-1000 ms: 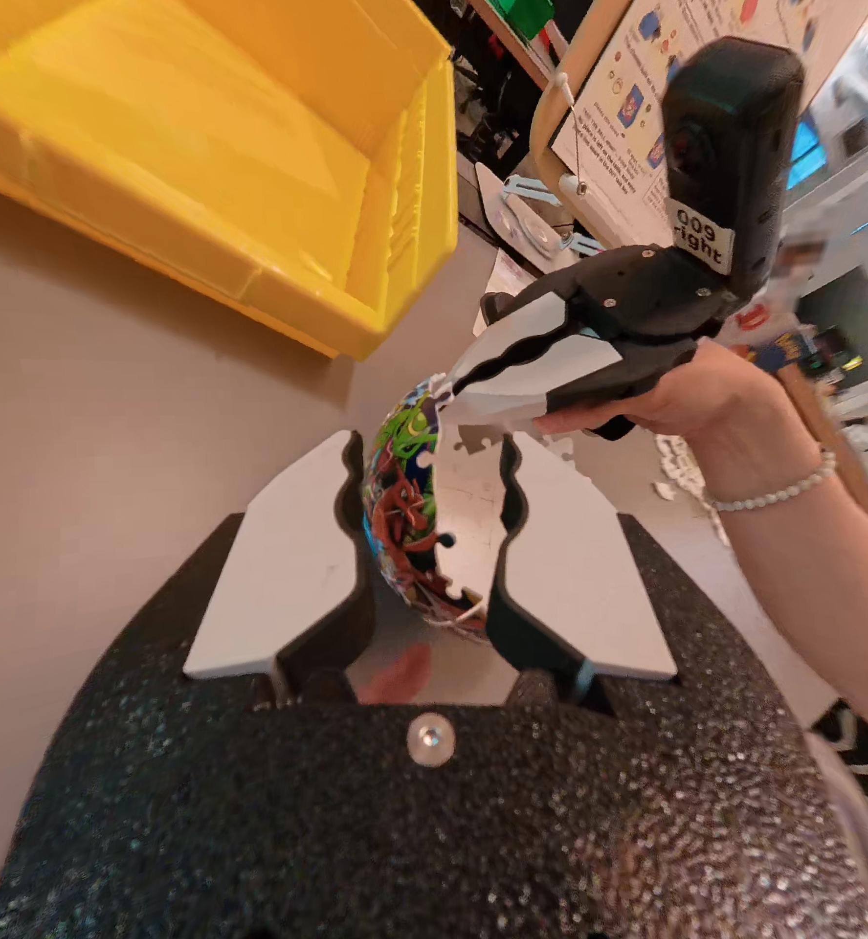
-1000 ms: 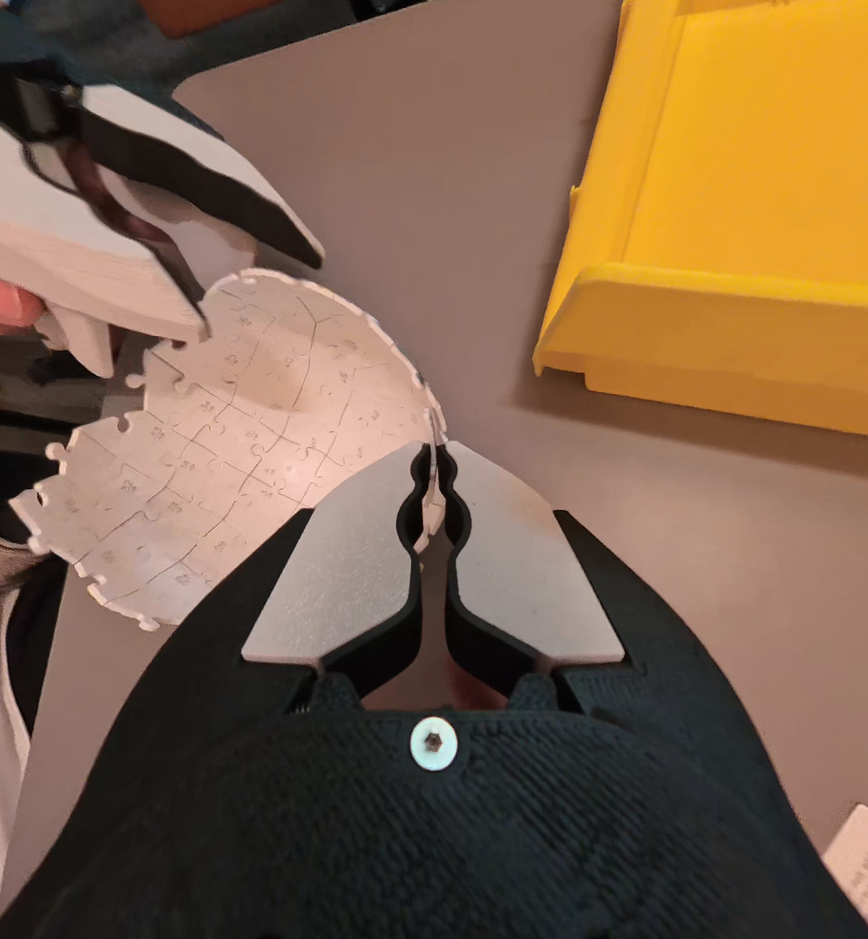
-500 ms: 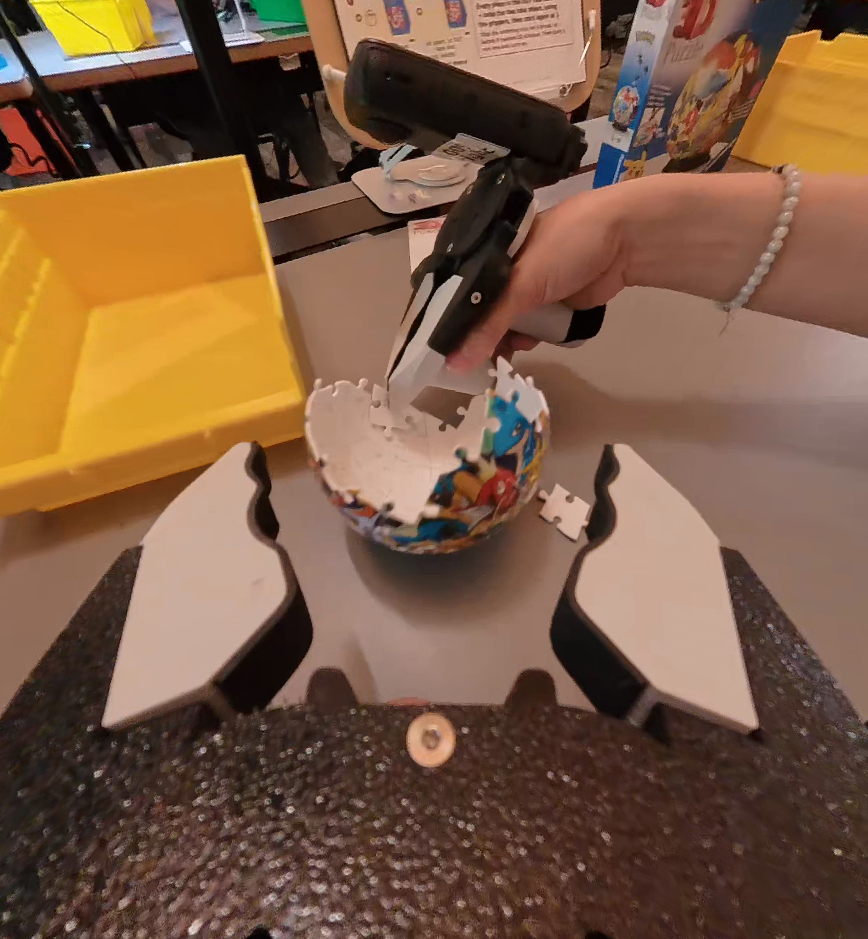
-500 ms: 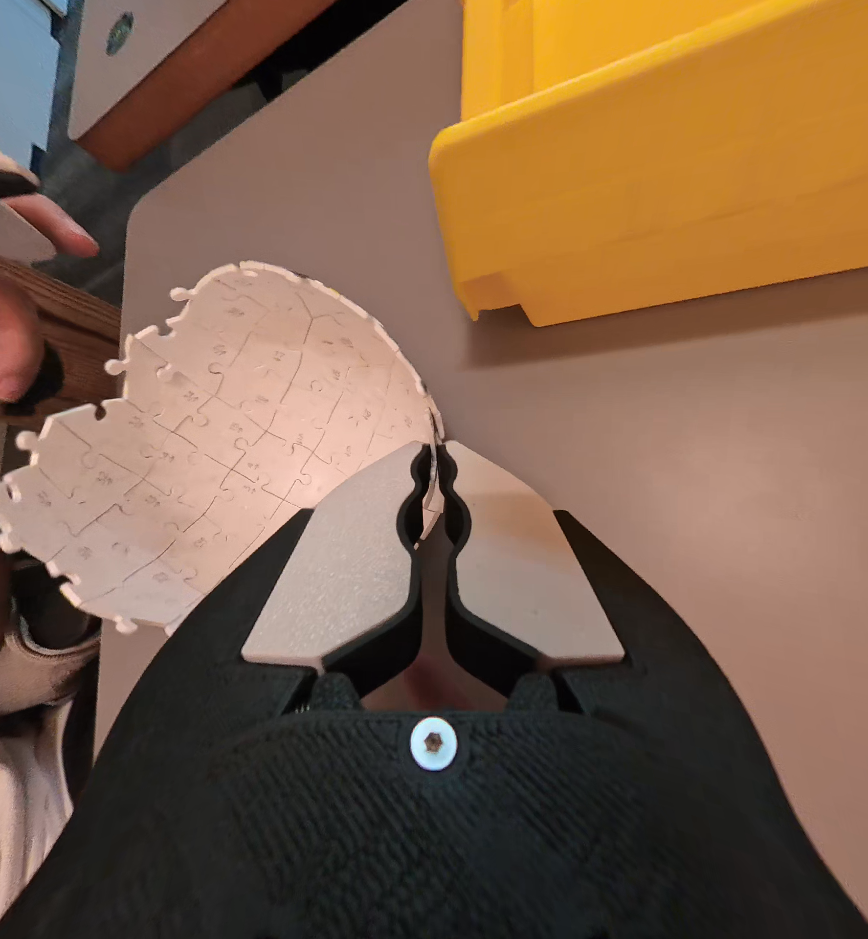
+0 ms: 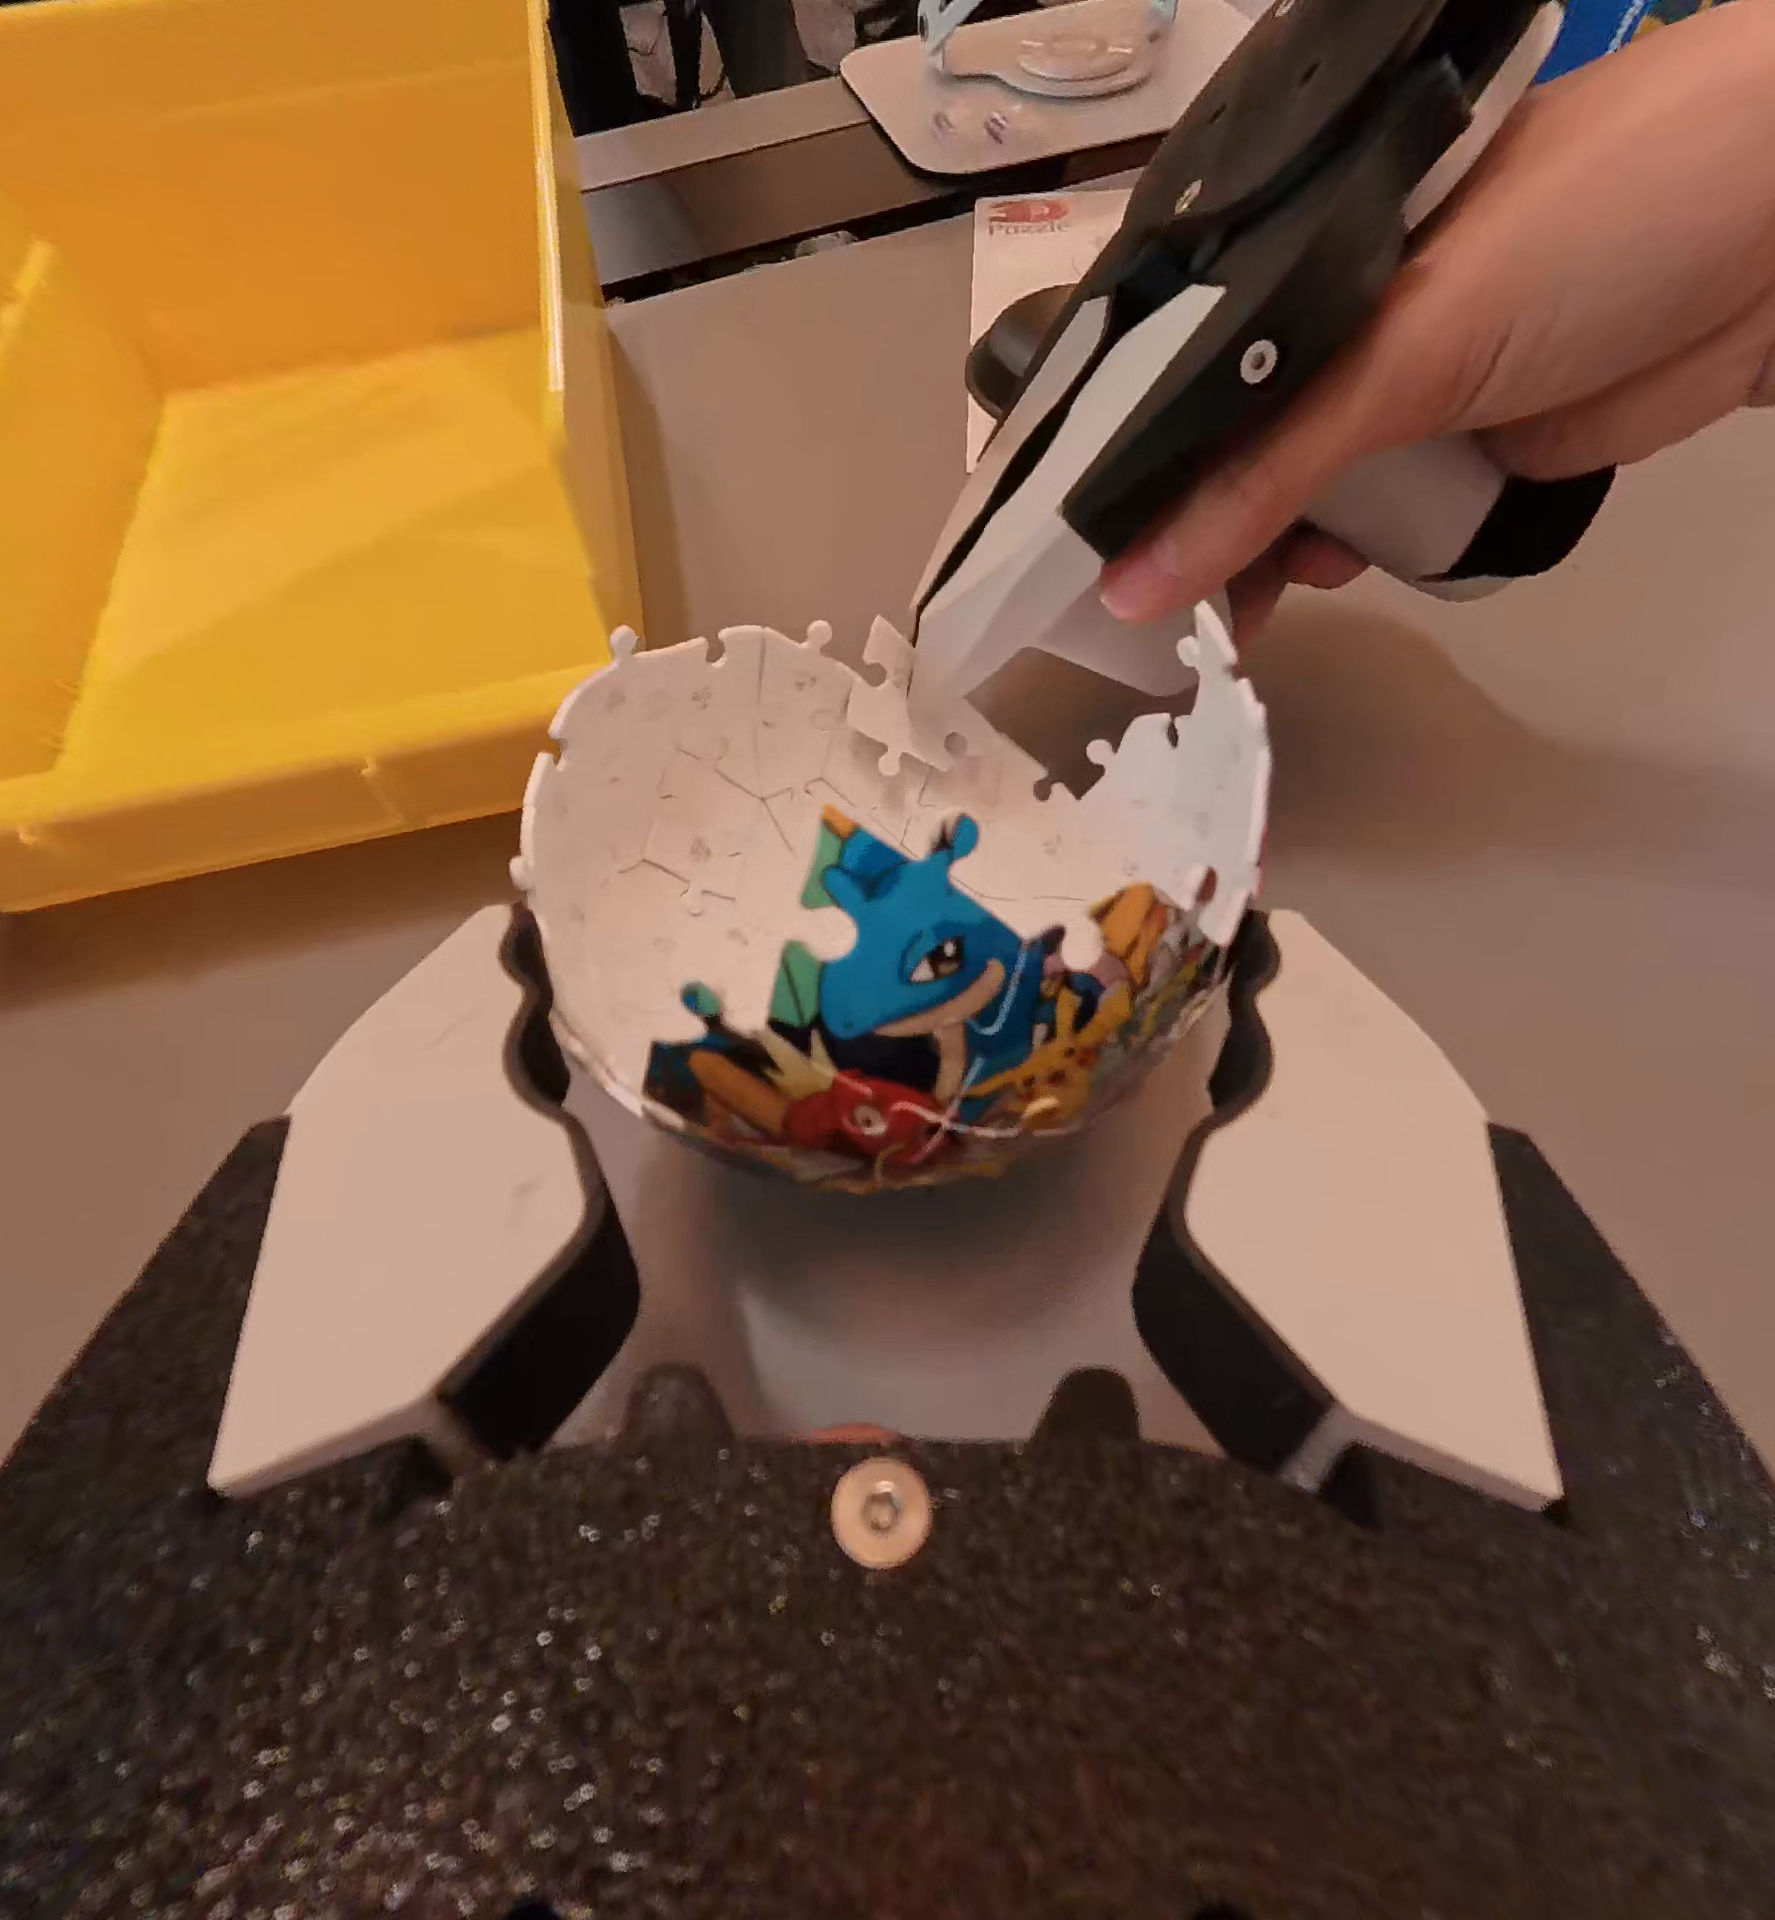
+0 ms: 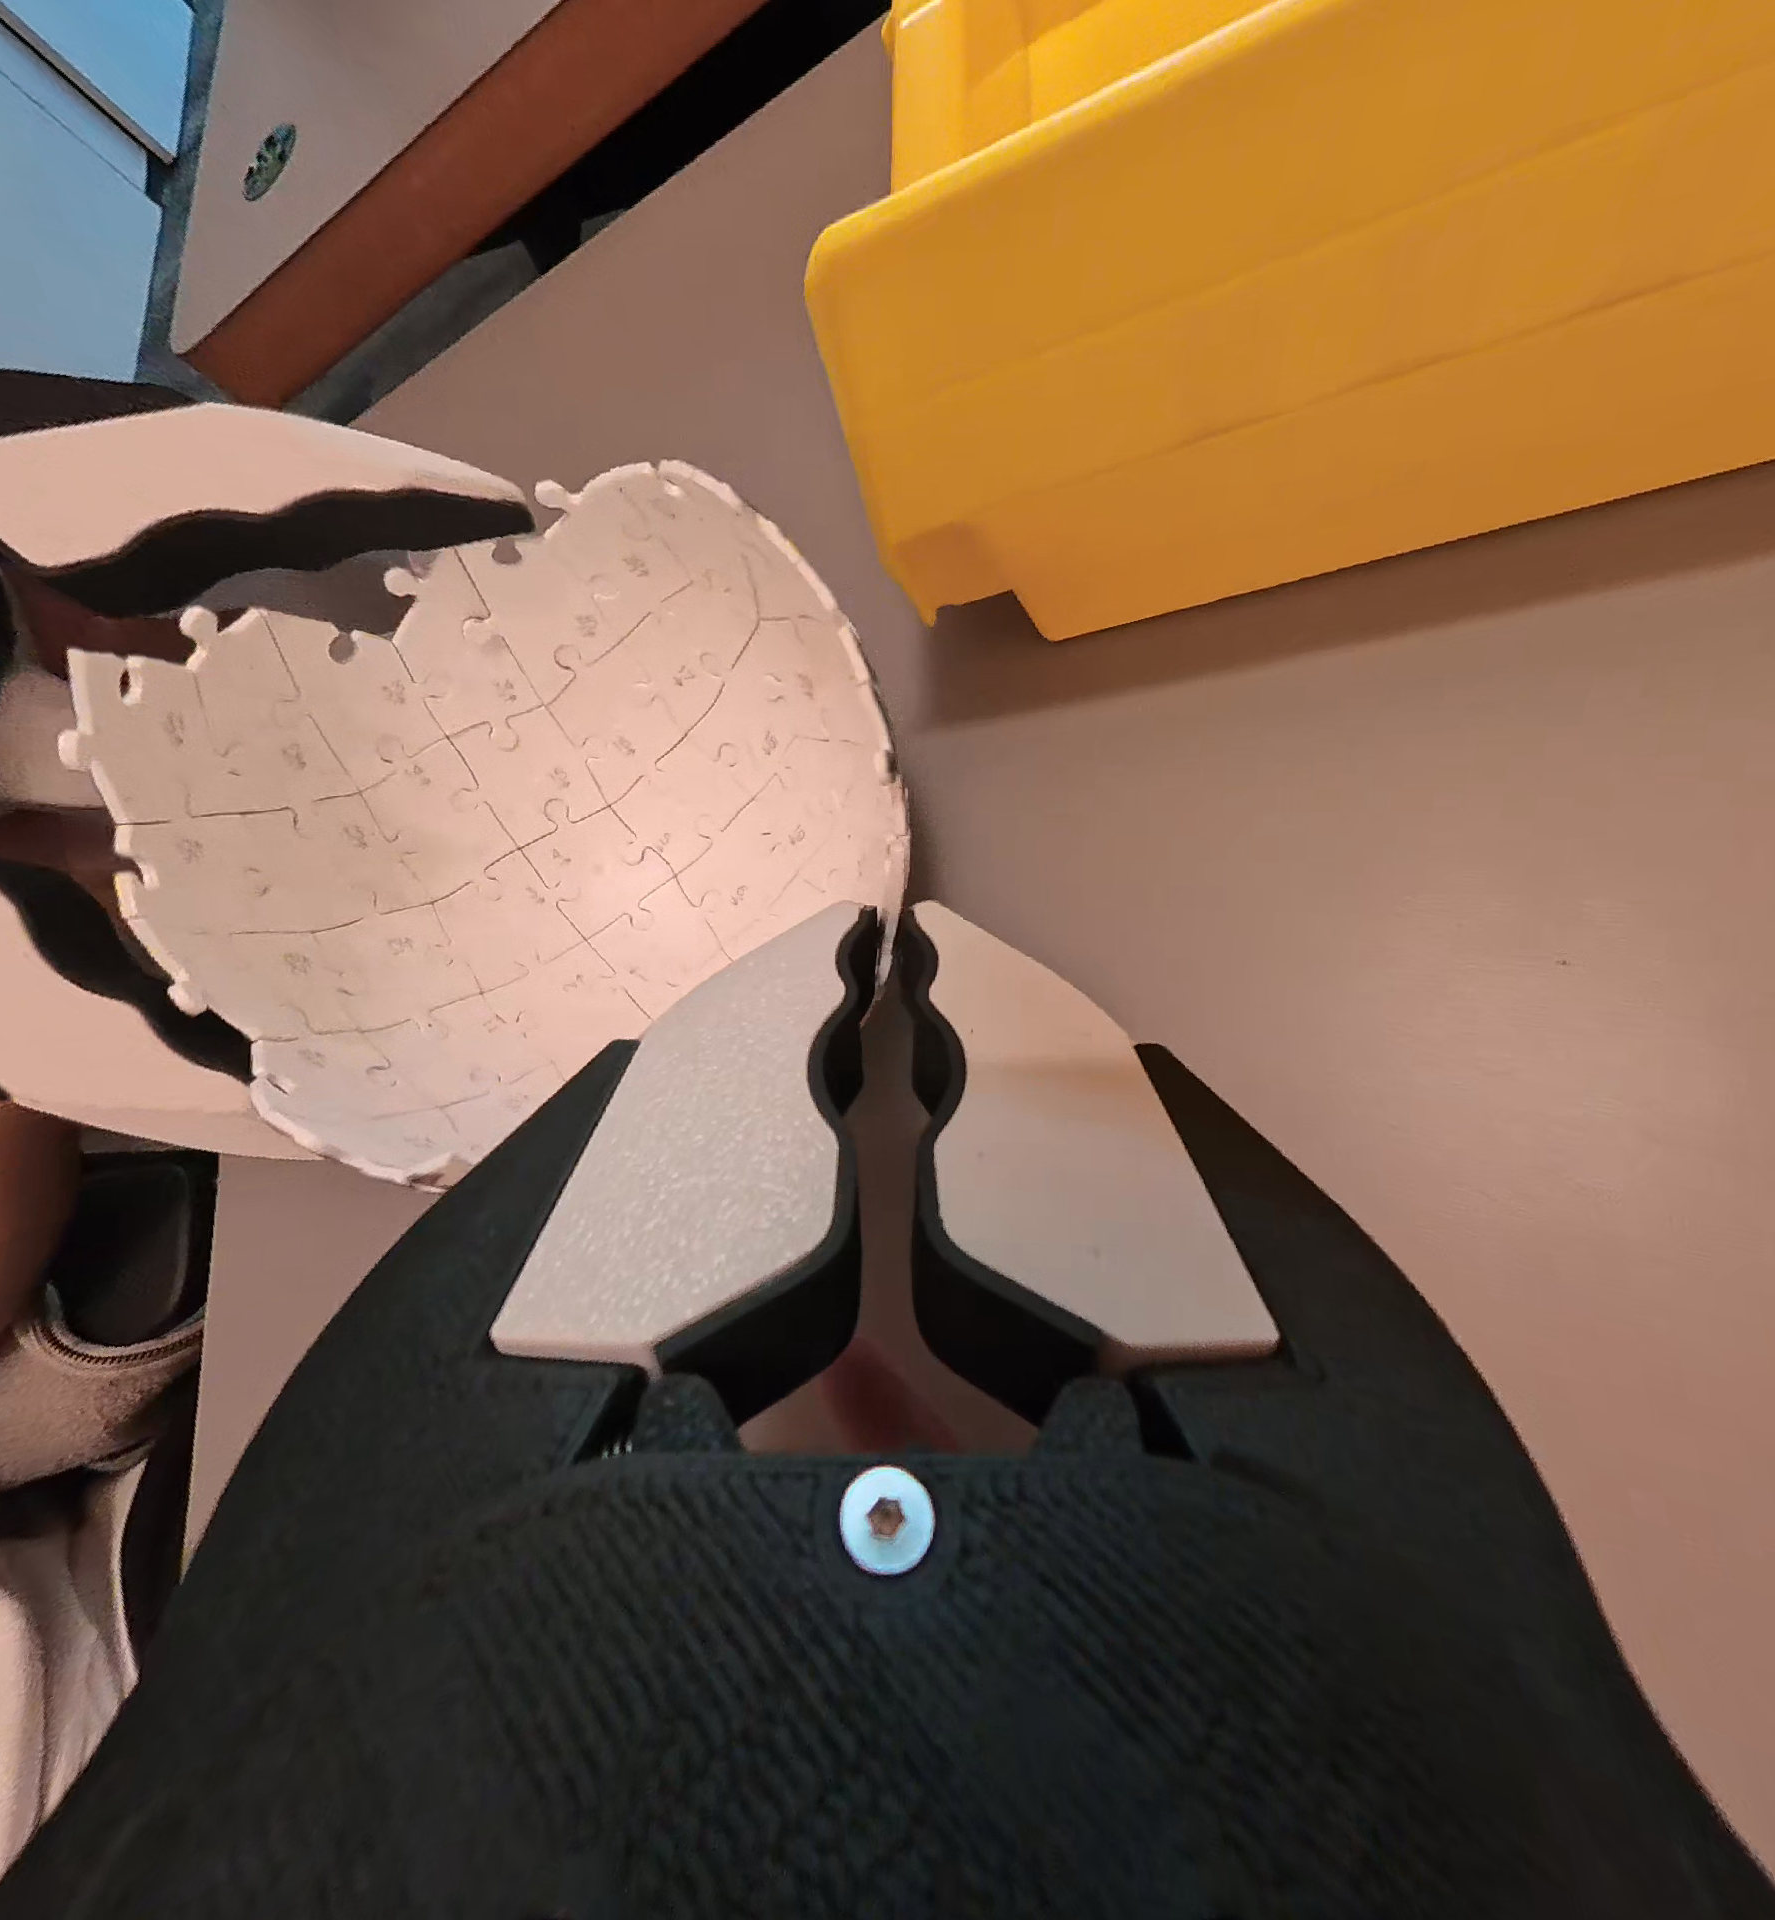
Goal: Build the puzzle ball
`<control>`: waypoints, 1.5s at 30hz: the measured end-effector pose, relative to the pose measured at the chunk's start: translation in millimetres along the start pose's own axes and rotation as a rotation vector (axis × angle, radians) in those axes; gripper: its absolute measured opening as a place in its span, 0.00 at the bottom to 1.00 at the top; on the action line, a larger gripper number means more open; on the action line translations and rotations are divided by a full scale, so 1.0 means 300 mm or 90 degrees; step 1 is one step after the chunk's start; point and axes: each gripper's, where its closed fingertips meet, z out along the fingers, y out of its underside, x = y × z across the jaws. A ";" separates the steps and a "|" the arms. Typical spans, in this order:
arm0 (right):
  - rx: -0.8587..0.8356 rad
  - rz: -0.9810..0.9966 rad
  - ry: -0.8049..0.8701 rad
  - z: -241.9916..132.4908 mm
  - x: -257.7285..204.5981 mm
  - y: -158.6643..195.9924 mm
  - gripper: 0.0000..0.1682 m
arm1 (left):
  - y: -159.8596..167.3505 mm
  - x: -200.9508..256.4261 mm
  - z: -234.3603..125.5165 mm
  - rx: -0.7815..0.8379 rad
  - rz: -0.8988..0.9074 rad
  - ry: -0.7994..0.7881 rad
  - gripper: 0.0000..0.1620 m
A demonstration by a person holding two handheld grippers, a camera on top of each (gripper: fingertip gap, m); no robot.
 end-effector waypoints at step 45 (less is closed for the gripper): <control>-0.266 -0.323 0.098 -0.003 0.061 -0.091 0.02 | -0.003 0.045 0.049 0.000 -0.049 0.035 0.59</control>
